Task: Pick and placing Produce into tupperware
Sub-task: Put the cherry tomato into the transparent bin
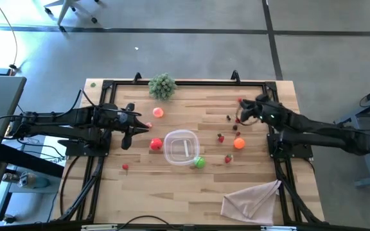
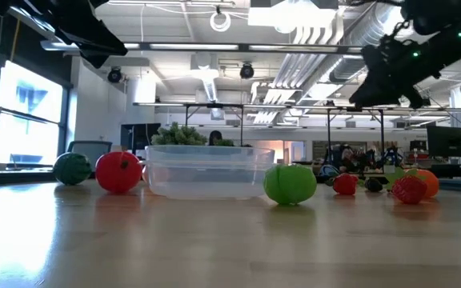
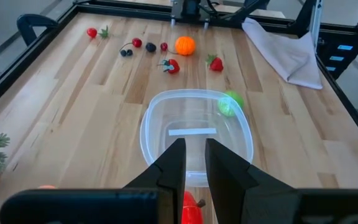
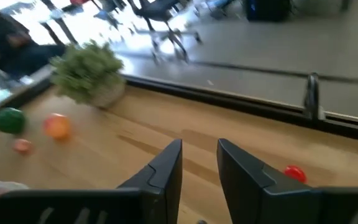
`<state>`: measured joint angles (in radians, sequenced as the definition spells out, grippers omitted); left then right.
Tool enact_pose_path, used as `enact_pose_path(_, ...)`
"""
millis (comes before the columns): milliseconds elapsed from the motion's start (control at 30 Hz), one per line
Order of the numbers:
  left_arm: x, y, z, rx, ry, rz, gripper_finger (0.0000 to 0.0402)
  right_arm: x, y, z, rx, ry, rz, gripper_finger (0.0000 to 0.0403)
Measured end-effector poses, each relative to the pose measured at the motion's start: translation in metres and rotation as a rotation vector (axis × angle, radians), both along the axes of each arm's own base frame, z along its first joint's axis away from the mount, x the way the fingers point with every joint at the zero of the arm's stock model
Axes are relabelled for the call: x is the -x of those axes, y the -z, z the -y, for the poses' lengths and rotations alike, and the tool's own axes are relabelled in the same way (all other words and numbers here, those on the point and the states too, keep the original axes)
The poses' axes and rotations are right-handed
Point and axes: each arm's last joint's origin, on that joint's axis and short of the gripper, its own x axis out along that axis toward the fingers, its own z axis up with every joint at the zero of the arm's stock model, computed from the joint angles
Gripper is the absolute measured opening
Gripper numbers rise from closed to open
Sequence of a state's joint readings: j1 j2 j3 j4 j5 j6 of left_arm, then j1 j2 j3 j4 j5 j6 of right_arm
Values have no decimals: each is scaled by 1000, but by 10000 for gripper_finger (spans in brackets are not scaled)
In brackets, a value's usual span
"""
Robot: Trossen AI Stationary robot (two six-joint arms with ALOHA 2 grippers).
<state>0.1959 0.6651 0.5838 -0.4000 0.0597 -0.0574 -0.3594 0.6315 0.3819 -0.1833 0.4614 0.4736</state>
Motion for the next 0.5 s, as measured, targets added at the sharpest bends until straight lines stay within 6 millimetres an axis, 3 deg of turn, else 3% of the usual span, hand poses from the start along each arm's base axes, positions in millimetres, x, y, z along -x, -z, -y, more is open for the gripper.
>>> enact_pose_path(333, 1, 1, 0, 17, -8, -10, 51, -40, -35, 48, -230, 70, -272, 93)
enact_pose_path(500, 3, 5, 1, 30, -11, -53, 51, -51, -37, 72, -349, 56, -443, 93)
